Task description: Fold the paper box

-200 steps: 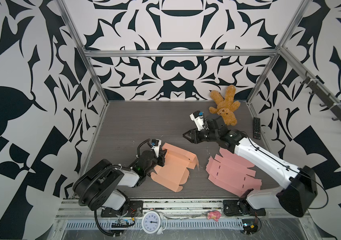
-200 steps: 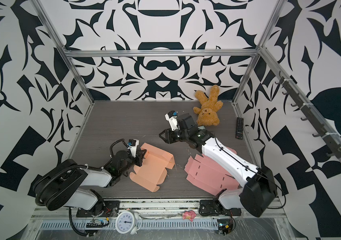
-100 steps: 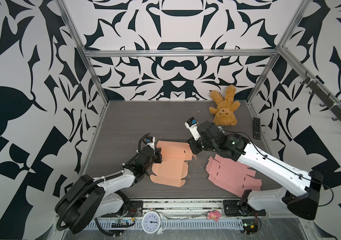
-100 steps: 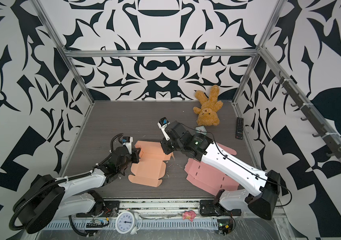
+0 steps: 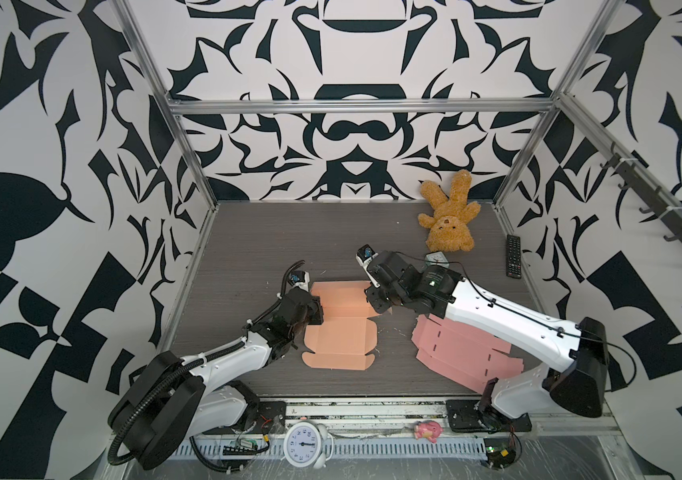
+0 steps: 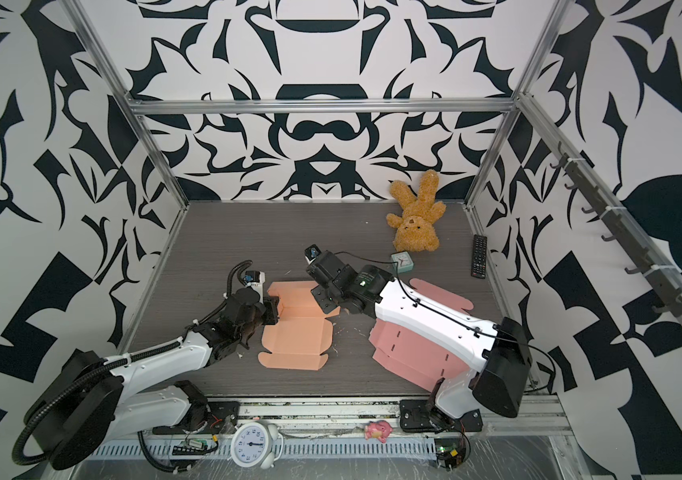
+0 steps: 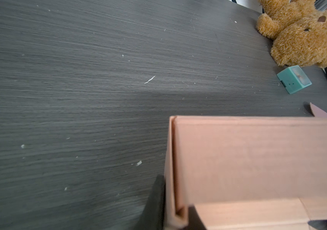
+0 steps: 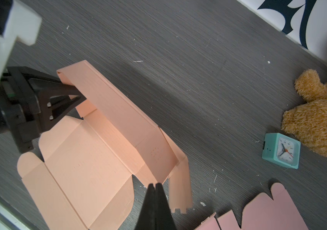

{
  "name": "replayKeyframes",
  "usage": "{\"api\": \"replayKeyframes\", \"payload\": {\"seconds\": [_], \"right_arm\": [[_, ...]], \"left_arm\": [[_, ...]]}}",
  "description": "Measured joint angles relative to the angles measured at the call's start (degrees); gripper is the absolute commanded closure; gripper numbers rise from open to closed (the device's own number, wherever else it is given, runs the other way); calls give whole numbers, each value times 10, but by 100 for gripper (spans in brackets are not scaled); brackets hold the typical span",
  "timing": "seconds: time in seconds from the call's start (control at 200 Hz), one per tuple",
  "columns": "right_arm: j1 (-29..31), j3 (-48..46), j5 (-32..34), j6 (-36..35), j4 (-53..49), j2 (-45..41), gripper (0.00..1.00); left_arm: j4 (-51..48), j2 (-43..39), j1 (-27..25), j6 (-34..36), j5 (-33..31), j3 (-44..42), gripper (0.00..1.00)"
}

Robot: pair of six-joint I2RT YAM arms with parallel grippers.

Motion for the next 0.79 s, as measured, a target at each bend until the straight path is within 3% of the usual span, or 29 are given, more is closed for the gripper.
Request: {"api": "replayKeyframes", "payload": {"seconds": [0.795], "right_arm": [[1, 0, 4, -2, 33, 48, 100]], "left_arm": [[-11, -29, 0, -5, 7, 0, 86]]}}
